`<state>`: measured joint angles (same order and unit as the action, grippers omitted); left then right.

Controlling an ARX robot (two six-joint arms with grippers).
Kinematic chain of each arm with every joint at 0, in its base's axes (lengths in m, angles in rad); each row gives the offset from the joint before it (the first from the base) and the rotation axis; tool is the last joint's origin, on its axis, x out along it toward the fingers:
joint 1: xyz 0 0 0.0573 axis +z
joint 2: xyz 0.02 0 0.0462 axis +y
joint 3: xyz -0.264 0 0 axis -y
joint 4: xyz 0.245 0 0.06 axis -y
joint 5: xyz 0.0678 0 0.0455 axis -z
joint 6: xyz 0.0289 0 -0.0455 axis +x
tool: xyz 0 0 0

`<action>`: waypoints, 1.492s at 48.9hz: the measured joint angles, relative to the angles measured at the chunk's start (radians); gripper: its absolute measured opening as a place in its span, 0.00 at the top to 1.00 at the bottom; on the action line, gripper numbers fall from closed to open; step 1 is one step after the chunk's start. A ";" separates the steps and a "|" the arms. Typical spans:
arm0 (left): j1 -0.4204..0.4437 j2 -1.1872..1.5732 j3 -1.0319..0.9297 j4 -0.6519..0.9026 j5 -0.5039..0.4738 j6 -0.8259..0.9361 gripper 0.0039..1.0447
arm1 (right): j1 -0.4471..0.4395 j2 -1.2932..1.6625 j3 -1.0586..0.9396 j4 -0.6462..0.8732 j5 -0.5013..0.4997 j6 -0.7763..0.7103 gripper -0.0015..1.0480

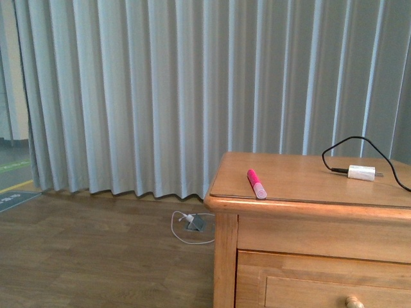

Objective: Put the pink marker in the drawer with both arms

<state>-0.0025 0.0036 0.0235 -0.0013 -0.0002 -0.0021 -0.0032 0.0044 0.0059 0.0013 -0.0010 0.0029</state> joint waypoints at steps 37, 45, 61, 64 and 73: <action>0.000 0.000 0.000 0.000 0.000 0.000 0.05 | 0.000 0.001 0.000 -0.001 0.001 0.001 0.08; 0.000 0.000 0.000 0.000 0.000 0.000 0.05 | 0.069 0.225 0.074 -0.128 0.064 0.074 0.08; 0.000 0.000 0.000 0.000 0.000 0.000 0.05 | 0.124 1.003 0.232 0.500 0.088 0.105 0.08; 0.000 0.000 0.000 0.000 0.000 0.000 0.05 | 0.139 1.169 0.286 0.591 0.103 0.109 0.08; 0.000 0.000 0.000 0.000 0.000 0.000 0.05 | 0.172 1.550 0.462 0.726 0.149 0.118 0.08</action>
<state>-0.0025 0.0036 0.0235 -0.0013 -0.0002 -0.0021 0.1692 1.5539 0.4675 0.7269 0.1482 0.1207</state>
